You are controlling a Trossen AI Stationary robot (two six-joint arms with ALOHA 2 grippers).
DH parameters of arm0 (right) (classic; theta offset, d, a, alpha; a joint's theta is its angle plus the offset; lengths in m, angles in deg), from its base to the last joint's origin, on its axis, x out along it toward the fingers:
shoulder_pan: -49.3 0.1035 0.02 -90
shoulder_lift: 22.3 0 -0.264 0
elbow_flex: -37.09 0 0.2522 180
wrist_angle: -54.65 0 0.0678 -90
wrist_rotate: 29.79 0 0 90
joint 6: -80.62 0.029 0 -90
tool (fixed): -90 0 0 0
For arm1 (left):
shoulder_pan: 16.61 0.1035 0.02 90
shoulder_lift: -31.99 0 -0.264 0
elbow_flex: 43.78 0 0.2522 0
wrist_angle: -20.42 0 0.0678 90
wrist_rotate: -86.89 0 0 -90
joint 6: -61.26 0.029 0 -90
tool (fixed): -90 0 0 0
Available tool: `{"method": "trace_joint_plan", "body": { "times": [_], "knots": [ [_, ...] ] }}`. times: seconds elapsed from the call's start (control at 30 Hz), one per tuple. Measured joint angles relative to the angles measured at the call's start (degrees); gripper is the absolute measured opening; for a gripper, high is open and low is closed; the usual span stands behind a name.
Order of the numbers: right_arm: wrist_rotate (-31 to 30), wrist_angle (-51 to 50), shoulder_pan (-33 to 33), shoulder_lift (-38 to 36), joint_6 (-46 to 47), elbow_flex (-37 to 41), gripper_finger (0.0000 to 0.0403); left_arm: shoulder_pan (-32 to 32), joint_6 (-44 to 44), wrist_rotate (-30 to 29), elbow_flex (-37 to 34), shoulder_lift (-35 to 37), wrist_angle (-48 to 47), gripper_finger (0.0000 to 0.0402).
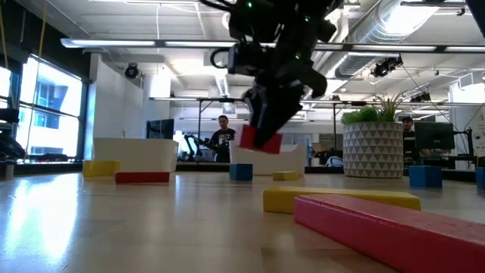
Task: Sort & place blocks by color
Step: Put the red block into the left white bin
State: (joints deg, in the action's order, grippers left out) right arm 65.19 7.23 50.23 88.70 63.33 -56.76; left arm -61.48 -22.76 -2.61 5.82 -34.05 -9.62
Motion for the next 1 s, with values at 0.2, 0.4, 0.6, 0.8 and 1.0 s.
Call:
{"method": "trace_joint_plan", "body": {
  "times": [0.2,0.4,0.6,0.8,1.0],
  "knots": [
    [0.02,0.03,1.20,0.00,2.11,-4.69,0.0108,3.10,7.69,-8.37,0.00,3.34,-0.60,0.0184],
    [0.02,0.07,1.80,0.00,3.69,-8.81,0.0108,8.59,17.68,-14.23,0.00,4.54,-0.65,0.0184],
    [0.00,0.20,1.77,0.00,7.51,-11.49,0.0108,14.57,30.67,-17.47,0.00,4.61,-0.13,0.0184],
    [0.00,1.45,1.77,0.00,10.11,-12.10,0.0108,19.05,40.53,-24.63,0.00,4.61,0.00,0.0184],
    [-0.01,5.37,1.77,0.00,12.54,-12.11,0.0108,21.67,47.00,-28.87,0.00,4.61,0.03,0.0184]
  ]
}}
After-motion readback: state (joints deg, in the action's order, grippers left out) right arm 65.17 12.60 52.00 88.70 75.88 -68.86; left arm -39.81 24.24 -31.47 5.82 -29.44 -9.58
